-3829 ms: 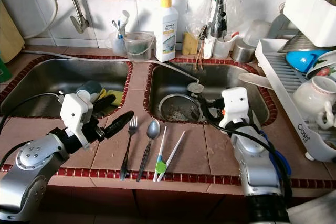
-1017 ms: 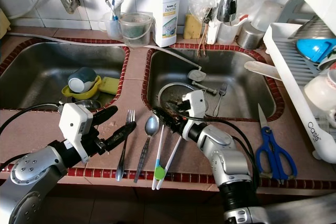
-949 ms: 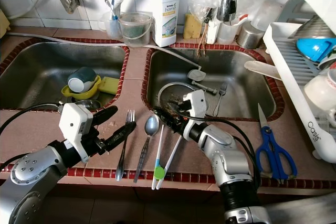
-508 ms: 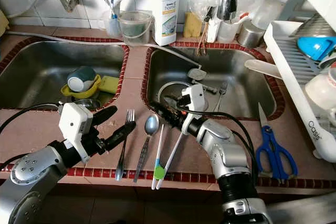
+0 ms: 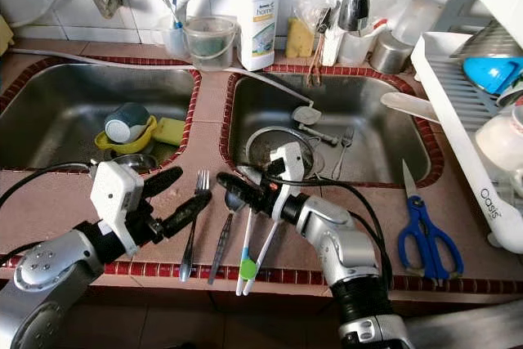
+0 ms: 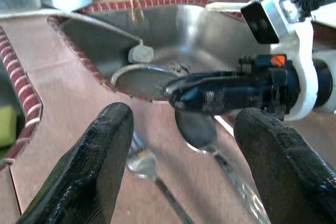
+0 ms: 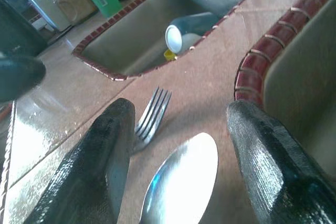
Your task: Kitchen organization
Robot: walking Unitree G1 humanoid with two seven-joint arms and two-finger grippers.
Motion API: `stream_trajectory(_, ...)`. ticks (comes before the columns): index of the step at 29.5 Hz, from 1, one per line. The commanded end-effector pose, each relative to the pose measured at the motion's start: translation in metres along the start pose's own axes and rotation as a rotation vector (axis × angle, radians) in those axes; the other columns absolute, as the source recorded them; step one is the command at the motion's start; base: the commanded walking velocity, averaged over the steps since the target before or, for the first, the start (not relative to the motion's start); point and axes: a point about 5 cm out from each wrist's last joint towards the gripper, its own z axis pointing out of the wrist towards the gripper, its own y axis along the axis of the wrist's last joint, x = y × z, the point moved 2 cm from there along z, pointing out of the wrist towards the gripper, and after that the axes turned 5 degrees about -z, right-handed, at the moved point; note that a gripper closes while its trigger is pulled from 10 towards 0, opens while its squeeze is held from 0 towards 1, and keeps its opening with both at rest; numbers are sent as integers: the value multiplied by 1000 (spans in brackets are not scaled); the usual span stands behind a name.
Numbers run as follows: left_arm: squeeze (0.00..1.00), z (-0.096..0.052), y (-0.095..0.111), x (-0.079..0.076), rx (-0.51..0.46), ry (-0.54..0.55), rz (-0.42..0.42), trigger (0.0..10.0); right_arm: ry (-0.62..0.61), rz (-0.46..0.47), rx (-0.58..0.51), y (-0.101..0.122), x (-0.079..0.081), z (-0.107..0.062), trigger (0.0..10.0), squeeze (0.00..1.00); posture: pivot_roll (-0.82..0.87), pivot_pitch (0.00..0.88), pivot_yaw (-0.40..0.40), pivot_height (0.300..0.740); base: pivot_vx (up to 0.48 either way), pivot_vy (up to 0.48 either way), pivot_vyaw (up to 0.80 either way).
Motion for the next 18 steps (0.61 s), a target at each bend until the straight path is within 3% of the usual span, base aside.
stream_trajectory(1,0,-2,-1,-3,10,-16,13,10000,16,9,-1,0,3,0,10000,0,32,179,-8,740,0,0,0)
stream_trajectory(8,0,-4,-2,1,22,-7,15,10000,22,52,10,-7,5,-3,10000,0,32,177,-7,740,0,0,0)
stream_trajectory(9,0,-4,-1,1,19,-8,14,10000,20,70,5,-7,5,-3,9490,0,32,178,-7,740,0,0,0)
stream_trajectory(11,0,-4,-1,1,19,-9,15,10000,5,90,-2,-7,3,-4,9529,0,32,178,-6,740,0,0,0)
stream_trajectory(12,0,-4,-1,1,18,-10,16,10000,1,110,-8,-7,2,-5,5569,0,32,178,-6,740,0,0,0)
stream_trajectory(13,0,-4,-1,1,18,-11,17,10000,-1,123,-12,-7,2,-5,5569,0,32,178,-6,740,0,0,0)
stream_trajectory(14,0,-4,-1,1,17,-12,16,10000,-8,130,-15,-7,1,-6,4157,0,34,175,-4,740,0,0,0)
stream_trajectory(15,0,-4,-1,1,17,-12,16,10000,-9,129,-16,-7,1,-6,4157,0,34,175,-4,740,0,0,0)
stream_trajectory(16,0,-4,0,1,17,-12,17,10000,-16,141,-22,-7,0,-7,0,0,34,174,-3,740,0,0,0)
stream_trajectory(18,0,-4,1,1,16,-13,19,10000,-30,159,-31,-6,-3,-8,0,0,35,173,-2,740,0,0,0)
